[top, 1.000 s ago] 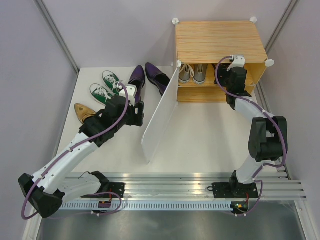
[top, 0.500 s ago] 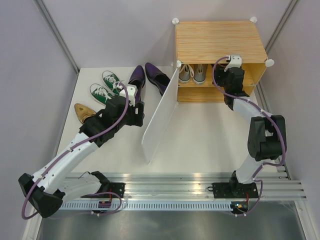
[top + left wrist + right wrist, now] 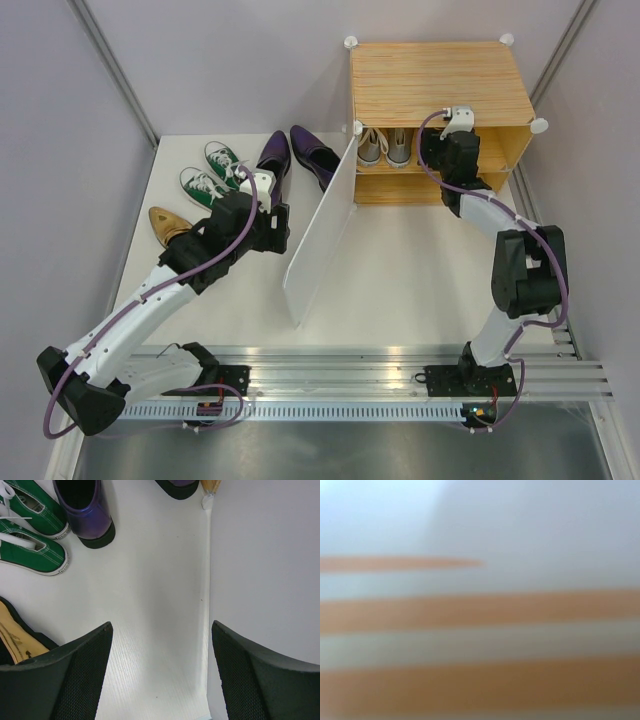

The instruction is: Place and organize the shoes in the shoe cabinet

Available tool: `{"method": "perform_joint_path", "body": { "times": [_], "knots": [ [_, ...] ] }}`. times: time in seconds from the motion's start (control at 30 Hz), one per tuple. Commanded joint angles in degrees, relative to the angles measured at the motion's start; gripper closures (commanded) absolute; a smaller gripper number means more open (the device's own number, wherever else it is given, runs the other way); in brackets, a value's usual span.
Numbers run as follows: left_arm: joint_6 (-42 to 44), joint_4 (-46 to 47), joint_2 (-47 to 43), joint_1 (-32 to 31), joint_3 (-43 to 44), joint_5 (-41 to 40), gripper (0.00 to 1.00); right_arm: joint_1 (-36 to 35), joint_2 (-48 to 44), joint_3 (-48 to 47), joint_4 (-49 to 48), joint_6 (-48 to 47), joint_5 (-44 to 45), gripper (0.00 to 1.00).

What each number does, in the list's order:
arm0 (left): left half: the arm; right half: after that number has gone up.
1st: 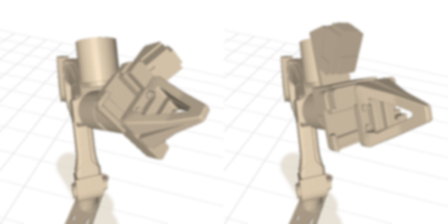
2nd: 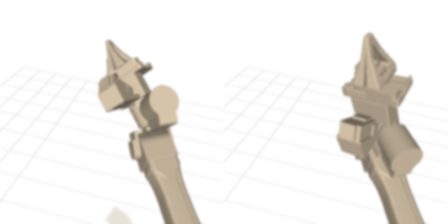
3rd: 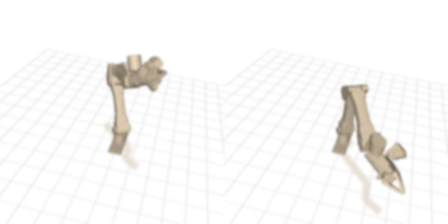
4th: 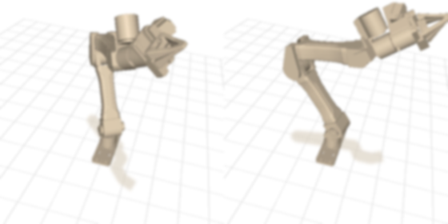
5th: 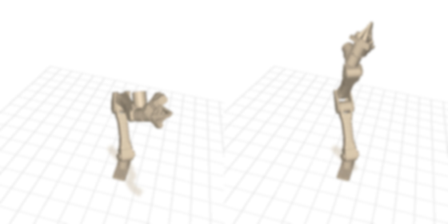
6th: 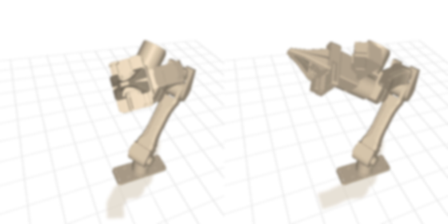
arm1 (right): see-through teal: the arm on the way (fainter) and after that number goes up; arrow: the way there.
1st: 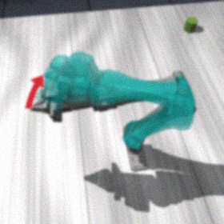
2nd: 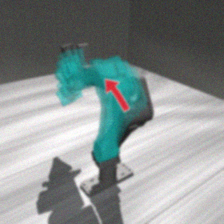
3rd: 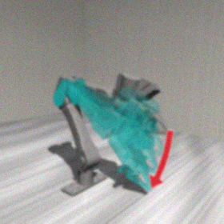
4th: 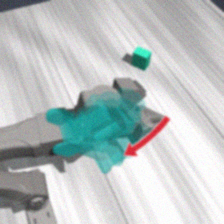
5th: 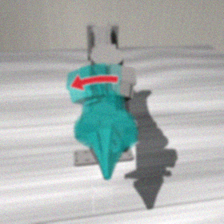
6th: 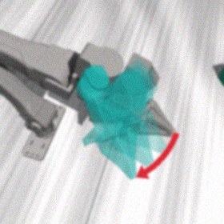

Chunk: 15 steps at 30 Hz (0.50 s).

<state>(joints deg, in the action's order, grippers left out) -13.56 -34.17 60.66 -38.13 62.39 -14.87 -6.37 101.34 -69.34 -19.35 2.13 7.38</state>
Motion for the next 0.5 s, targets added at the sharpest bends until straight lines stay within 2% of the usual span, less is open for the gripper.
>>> {"method": "perform_joint_path", "body": {
  "times": [0.0,0.1,0.2,0.3,0.33,0.4,0.43,0.47],
  "knots": [
    [2.5,0.9,0.2,-0.3,0.0,0.5,0.17,-3.6,4.5,-1.1,2.5,-0.7,-11.4,0.95],
    [2.5,1.0,0.2,-0.3,0.0,0.5,0.17,-3.6,4.8,-1.2,2.5,-0.5,-11.0,0.95],
    [2.5,0.9,0.2,-0.3,0.0,0.6,0.17,-3.6,4.7,-0.5,2.7,-0.5,-10.7,0.9],
    [2.4,1.0,0.2,-0.3,0.0,0.8,0.17,-3.6,4.4,0.5,2.7,-0.4,-10.0,0.72],
    [2.5,0.9,0.2,-0.3,0.0,0.9,0.17,-3.6,4.1,0.7,2.8,-0.3,-9.8,0.63],
    [2.5,0.9,0.1,-0.3,0.0,0.9,0.17,-3.6,3.7,1.4,2.7,0.1,-9.1,0.51],
    [2.5,0.9,0.1,-0.3,0.0,0.9,0.17,-3.6,3.3,1.7,2.7,0.2,-8.7,0.41],
    [2.5,1.0,0.1,-0.3,0.0,0.9,0.17,-3.6,3.2,1.9,2.8,0.7,-8.3,0.36]
  ]
}}
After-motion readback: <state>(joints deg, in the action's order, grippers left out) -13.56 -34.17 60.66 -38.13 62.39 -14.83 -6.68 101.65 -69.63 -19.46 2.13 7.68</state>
